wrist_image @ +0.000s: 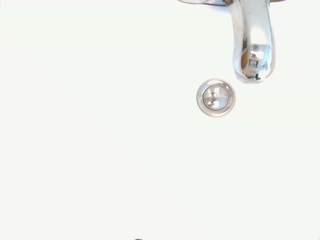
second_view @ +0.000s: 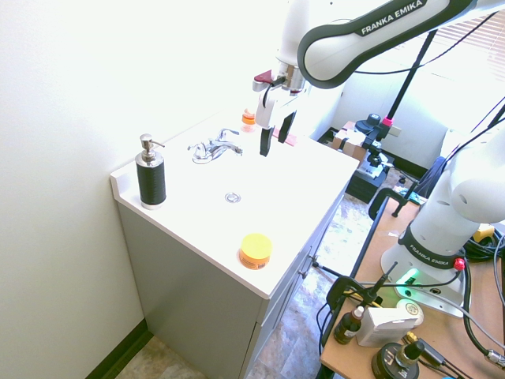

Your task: Turn off the cold water

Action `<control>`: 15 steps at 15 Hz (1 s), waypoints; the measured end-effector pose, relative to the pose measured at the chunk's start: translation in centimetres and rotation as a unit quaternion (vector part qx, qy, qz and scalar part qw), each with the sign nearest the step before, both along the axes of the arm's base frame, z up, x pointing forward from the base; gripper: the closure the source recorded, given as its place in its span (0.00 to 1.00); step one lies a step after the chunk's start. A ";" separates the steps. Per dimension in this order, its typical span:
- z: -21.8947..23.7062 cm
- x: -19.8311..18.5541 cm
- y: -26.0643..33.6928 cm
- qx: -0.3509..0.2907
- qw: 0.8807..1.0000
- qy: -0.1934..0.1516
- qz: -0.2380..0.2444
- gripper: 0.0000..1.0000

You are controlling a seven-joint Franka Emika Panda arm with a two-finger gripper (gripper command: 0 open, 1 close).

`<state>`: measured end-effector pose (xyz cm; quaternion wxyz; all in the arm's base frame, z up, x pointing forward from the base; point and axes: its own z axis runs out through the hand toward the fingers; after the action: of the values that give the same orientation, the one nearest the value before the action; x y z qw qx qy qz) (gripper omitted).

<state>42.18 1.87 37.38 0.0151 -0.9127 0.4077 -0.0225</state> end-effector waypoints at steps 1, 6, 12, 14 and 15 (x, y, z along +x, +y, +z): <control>-0.1 0.0 0.0 0.000 1.000 0.001 0.000 0.00; 0.1 2.4 -1.5 -0.014 0.999 -0.020 -0.027 0.00; -2.1 8.2 -6.0 -0.050 0.994 -0.051 -0.080 0.00; -2.7 9.7 -7.1 -0.059 0.993 -0.054 -0.090 0.00; -3.1 10.4 -7.5 -0.063 0.992 -0.055 -0.094 0.00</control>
<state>52.61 -5.64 34.32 -0.0221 -0.8671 0.4877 -0.0993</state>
